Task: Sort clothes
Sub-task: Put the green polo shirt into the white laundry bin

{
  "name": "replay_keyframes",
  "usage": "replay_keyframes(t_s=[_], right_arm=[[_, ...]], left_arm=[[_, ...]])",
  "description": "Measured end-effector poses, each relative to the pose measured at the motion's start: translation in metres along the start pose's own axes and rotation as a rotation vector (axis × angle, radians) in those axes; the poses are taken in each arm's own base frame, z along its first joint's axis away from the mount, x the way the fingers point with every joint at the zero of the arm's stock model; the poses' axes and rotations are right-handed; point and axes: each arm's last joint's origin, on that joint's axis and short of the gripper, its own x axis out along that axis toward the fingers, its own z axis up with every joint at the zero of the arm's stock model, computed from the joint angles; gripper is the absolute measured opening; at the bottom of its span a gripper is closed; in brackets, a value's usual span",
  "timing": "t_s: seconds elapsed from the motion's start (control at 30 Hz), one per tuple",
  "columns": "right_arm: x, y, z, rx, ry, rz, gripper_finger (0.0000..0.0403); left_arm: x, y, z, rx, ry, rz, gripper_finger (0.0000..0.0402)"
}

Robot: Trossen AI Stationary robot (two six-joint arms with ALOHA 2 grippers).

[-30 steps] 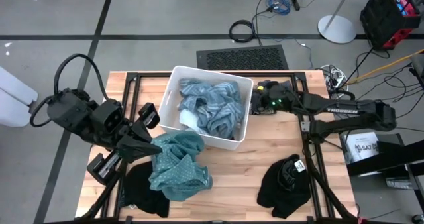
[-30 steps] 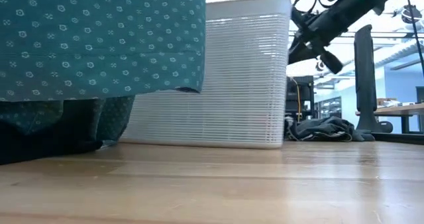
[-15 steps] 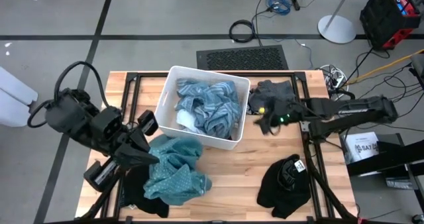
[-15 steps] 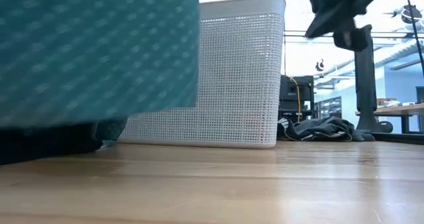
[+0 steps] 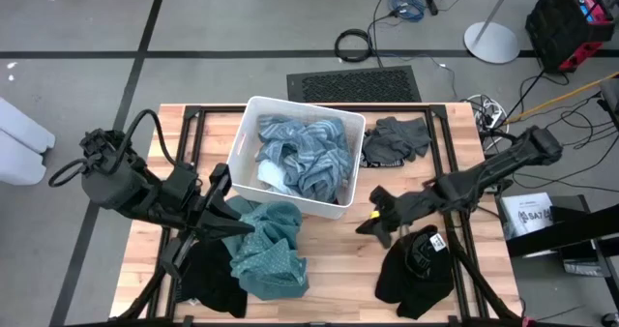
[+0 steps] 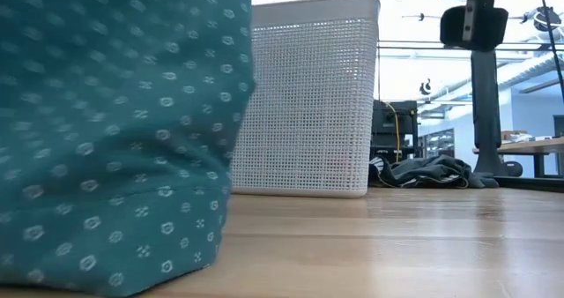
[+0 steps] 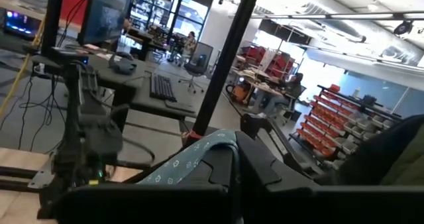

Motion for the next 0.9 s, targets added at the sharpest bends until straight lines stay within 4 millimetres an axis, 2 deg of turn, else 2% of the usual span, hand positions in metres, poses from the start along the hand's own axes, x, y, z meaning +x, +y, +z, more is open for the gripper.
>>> replay_keyframes(t_s=[0.13,0.27,0.5,0.67,0.77,0.9], right_arm=[[0.023,0.001,-0.006,0.014,-0.045,-0.024,0.0000],[0.034,0.001,-0.005,0.018,-0.167,-0.055,0.0000],[0.031,-0.004,0.002,0.011,-0.369,-0.188,0.0000],[0.031,-0.018,0.007,0.018,-0.384,-0.304,0.0000],[0.030,-0.029,0.008,0.080,-0.377,-0.386,0.0000],[0.030,-0.028,0.008,0.098,-0.360,-0.370,0.0000]], left_arm=[[0.000,0.000,0.000,0.000,0.000,0.001,0.0011],[0.000,0.000,0.000,-0.003,-0.001,0.001,0.0011],[0.000,0.000,0.000,-0.029,-0.004,0.000,0.0011],[0.000,0.000,0.001,-0.031,-0.008,-0.002,0.0011],[0.000,0.000,0.001,-0.031,-0.008,-0.002,0.0011],[0.000,0.000,0.001,-0.031,-0.008,-0.002,0.0011]])
